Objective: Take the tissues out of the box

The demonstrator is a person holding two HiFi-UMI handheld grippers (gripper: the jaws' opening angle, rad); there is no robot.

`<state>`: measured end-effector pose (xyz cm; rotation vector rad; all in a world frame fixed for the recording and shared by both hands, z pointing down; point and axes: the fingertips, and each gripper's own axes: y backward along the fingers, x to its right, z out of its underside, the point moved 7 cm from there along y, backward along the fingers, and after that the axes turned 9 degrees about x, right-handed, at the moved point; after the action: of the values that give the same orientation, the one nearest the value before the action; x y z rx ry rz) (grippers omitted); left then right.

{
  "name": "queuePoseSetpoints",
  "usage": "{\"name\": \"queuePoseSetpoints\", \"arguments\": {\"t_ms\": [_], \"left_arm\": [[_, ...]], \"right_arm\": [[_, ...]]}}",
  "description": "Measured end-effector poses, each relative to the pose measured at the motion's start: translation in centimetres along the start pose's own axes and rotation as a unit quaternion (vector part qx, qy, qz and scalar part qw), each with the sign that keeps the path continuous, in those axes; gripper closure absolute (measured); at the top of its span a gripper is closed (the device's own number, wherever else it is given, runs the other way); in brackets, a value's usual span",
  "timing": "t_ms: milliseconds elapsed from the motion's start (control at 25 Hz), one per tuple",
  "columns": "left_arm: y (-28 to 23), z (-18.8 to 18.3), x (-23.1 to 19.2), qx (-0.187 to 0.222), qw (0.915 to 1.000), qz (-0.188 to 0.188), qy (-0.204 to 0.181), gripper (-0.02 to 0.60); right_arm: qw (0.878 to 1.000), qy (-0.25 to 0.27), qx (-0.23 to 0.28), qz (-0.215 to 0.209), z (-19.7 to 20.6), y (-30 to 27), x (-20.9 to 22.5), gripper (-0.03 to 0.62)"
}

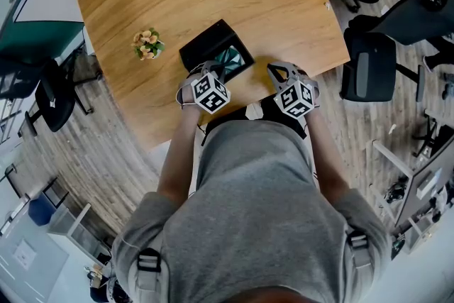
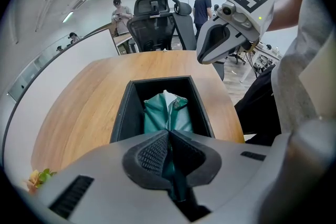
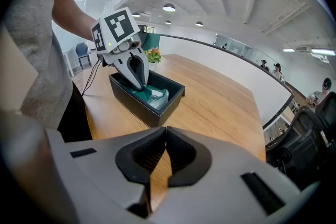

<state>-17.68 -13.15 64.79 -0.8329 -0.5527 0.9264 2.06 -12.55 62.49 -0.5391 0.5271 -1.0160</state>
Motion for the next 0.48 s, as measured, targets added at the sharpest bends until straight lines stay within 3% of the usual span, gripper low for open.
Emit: {"name": "queuePoseSetpoints", "arguments": {"t_ms": [480], "left_arm": [[0.75, -0.48, -0.86, -0.004, 0.9999, -0.008, 0.006, 0.558]], "right_arm": [[1.000, 0.003, 0.006, 0.002, -0.04, 0.58, 0.52, 0.588]]}}
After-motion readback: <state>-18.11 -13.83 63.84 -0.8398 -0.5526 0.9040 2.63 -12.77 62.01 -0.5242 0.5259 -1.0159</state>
